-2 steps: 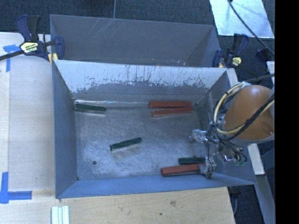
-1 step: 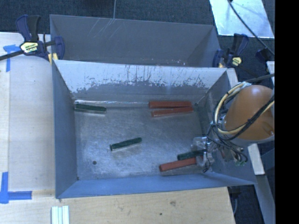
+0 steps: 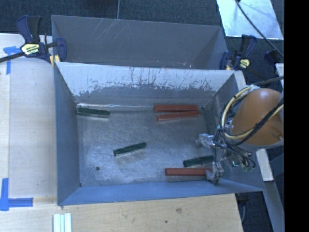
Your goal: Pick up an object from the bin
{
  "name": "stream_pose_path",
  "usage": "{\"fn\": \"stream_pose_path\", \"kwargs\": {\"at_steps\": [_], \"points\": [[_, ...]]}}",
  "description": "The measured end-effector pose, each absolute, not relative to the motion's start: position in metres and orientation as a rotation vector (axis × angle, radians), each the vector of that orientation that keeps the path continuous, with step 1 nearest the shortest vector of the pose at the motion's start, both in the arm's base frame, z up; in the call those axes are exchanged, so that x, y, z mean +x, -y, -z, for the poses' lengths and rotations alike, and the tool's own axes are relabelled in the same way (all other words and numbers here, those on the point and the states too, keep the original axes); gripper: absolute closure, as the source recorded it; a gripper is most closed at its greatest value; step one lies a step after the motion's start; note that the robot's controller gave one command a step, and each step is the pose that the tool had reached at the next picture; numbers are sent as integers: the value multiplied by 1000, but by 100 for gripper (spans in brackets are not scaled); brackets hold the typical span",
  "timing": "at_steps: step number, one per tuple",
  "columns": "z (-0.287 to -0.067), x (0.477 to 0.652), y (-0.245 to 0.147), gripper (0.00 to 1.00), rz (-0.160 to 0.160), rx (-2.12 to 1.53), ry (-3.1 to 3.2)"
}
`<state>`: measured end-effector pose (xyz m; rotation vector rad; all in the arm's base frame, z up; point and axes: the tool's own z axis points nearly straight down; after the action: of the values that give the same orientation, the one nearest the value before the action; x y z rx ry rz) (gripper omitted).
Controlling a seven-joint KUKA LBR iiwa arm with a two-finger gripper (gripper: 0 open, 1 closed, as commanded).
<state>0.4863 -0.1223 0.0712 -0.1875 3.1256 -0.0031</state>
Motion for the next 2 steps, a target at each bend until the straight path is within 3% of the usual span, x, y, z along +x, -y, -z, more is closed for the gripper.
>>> {"fn": "stream_pose_path", "kwargs": {"at_steps": [1, 2], "points": [[-73, 485, 123, 100, 3, -190, -3131], [-80, 489, 135, 100, 3, -173, -3126]]}}
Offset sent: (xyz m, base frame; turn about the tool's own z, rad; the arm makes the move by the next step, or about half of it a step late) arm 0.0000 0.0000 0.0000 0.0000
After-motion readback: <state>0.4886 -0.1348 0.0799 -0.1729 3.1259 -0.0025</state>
